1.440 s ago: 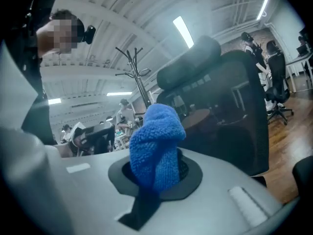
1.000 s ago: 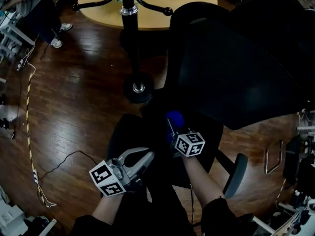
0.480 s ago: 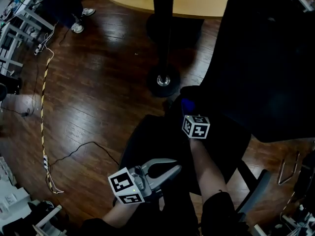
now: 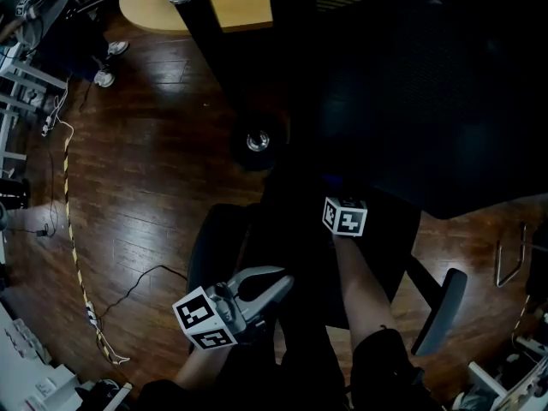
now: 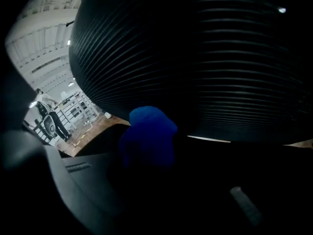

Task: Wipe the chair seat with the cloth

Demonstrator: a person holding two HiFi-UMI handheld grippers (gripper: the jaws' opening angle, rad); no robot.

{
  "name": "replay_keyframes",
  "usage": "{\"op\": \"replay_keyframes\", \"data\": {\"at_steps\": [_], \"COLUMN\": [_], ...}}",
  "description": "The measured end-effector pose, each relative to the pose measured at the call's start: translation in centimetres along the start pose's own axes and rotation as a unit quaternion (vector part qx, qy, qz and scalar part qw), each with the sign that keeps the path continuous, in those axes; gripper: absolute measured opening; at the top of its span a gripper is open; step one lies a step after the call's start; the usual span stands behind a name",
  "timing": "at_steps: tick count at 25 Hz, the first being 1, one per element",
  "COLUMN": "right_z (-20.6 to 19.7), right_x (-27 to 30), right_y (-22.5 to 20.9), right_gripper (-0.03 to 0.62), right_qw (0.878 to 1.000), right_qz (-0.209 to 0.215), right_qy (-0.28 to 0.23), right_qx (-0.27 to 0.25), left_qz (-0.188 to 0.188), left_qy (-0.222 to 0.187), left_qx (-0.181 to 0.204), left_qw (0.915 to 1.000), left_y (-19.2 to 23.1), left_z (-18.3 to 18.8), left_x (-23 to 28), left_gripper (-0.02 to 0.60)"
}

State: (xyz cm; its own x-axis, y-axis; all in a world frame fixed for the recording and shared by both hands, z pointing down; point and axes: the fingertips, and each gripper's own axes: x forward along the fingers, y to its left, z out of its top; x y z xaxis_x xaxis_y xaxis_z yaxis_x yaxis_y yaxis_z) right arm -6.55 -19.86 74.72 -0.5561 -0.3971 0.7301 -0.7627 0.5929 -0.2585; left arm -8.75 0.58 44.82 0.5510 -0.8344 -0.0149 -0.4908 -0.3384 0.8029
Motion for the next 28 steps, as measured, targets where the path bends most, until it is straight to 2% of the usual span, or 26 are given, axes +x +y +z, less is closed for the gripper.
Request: {"op": "replay_keyframes", "data": {"at_steps": [5,11,14,18,22,28], "right_z": [-0.1,-4.2,-5.1,-5.3,-5.4,-4.9], "right_x": [-4.9,-12.1,-15.3,-16.7,-16.5,-16.5], "right_y": [-7.7,-18.6,-22.3,-23.8,-24.1,-22.9], "right_gripper": [0.034,0.034,0.034,0.034,0.034,0.035], "right_qw": [0.998,0.989,0.984,0.984,0.985,0.985], "right_qz": [-0.060,-0.136,-0.171,-0.166,-0.152,-0.164], "right_qy": [0.003,0.007,0.006,-0.014,-0.013,-0.015], "right_qx": [0.008,0.050,0.056,0.064,0.075,0.041], "left_qz": [-0.015,-0.040,-0.046,-0.049,-0.049,-0.040], "left_qy": [0.026,0.061,0.071,0.082,0.082,0.060], "left_qx": [0.009,0.005,0.006,0.006,0.010,0.009], "left_qw": [0.9995,0.9974,0.9964,0.9954,0.9954,0.9973], "left_y": [-0.4,-1.2,-1.7,-2.2,-2.4,-2.5], "left_z": [-0.5,-1.9,-2.5,-3.0,-3.2,-2.8], "left_x": [1.9,5.0,6.3,7.5,7.6,5.6], "left_gripper": [-0.011,-0.011,-0.011,-0.011,-0.011,-0.011]}}
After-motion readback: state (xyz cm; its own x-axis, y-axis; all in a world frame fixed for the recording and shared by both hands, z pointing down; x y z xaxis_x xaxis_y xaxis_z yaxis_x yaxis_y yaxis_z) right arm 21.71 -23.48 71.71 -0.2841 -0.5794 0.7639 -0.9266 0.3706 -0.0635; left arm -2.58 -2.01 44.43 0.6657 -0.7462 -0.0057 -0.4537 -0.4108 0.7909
